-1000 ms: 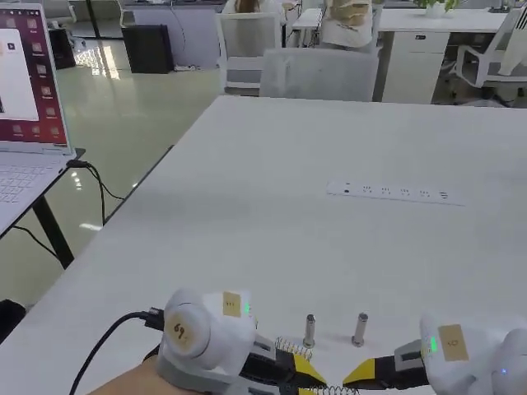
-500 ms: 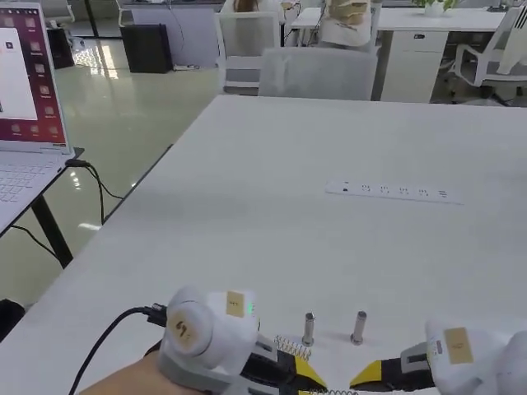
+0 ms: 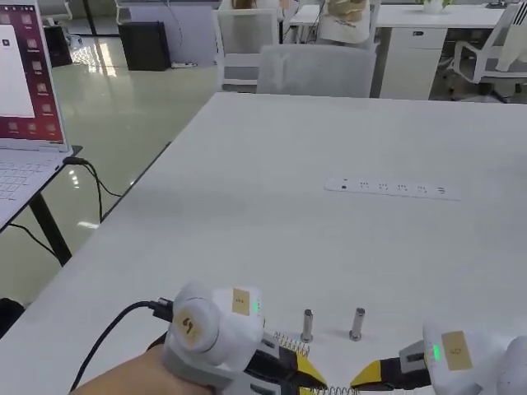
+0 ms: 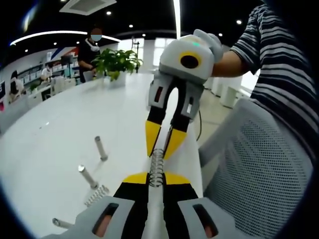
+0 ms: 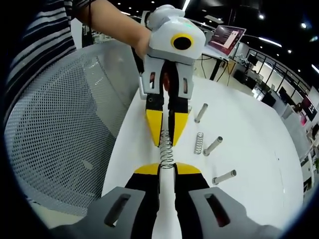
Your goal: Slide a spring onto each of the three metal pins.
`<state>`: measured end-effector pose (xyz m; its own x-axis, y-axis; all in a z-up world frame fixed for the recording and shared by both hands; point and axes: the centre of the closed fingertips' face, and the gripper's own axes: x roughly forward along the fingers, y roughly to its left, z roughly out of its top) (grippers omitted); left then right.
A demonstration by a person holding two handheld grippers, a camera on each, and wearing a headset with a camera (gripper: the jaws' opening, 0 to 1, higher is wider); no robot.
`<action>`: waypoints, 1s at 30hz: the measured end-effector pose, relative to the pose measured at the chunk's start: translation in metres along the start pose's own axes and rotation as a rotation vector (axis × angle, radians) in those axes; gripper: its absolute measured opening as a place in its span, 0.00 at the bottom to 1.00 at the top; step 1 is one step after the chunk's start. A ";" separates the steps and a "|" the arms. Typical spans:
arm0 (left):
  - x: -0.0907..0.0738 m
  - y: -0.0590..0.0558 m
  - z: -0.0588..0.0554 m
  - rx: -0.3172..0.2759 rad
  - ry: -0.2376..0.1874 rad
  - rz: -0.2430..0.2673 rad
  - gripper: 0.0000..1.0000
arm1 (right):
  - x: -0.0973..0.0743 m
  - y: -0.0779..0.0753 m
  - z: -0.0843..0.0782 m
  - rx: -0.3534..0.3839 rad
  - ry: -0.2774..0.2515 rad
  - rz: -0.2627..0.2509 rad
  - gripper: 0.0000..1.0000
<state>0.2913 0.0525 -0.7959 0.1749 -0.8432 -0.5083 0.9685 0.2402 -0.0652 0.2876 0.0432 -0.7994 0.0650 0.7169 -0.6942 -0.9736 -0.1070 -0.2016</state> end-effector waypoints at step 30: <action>0.000 0.007 -0.003 0.023 0.005 0.047 0.02 | -0.006 -0.013 0.045 0.089 -0.172 -0.025 0.08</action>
<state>0.2974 0.0560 -0.7987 0.2196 -0.8287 -0.5148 0.9631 0.2684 -0.0212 0.2894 0.0714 -0.7612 0.0585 0.8263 -0.5601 -0.9882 -0.0318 -0.1501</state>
